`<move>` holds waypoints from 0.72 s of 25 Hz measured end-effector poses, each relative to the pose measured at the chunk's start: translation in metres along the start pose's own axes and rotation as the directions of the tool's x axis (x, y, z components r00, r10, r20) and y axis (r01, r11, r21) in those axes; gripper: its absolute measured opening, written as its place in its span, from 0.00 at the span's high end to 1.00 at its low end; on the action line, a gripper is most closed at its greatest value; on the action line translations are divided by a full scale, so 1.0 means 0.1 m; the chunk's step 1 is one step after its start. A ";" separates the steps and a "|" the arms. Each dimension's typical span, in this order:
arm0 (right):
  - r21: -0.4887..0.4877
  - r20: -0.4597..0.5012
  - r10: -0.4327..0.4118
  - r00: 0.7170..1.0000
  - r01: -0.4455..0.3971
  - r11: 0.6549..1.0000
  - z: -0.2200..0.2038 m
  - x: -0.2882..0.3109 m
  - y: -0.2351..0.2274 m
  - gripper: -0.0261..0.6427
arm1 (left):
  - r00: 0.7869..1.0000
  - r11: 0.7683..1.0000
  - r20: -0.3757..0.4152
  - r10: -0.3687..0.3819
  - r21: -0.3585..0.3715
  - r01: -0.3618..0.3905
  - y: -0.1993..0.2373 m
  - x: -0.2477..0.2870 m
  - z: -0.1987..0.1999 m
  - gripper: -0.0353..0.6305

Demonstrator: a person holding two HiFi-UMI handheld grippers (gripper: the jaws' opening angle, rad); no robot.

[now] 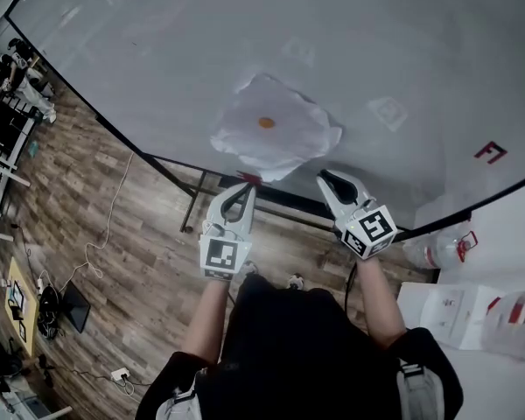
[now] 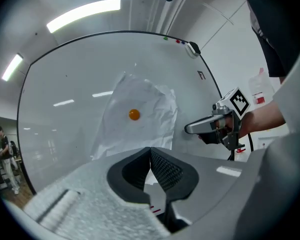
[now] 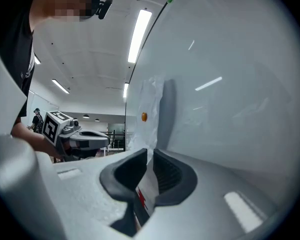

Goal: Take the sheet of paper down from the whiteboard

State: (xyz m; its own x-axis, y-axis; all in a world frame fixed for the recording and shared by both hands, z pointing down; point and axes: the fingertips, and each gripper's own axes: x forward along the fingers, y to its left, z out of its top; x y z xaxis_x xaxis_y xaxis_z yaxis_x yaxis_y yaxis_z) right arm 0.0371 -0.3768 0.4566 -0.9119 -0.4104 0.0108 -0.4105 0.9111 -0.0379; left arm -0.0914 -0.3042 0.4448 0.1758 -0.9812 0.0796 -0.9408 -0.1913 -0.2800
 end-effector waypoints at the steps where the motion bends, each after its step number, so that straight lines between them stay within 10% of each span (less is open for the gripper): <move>1: -0.003 0.001 0.004 1.000 -0.004 1.000 0.01 0.04 0.00 0.90 | 1.000 1.000 0.010 0.007 0.000 -0.007 0.03 0.03 0.03 0.93; 18: -0.003 0.057 -0.012 0.998 0.012 1.000 0.29 0.36 -0.09 0.86 | 0.991 1.000 0.135 0.024 0.004 -0.025 0.35 0.38 0.48 0.93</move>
State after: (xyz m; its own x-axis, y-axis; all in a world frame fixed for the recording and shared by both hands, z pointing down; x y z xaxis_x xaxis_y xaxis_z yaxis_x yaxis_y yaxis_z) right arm 0.0086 -0.4009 0.4287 -0.9049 -0.4231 -0.0459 -0.4218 0.9060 -0.0352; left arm -0.1036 -0.3494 0.3919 0.1903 -0.9801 -0.0572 -0.9436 -0.1665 -0.2860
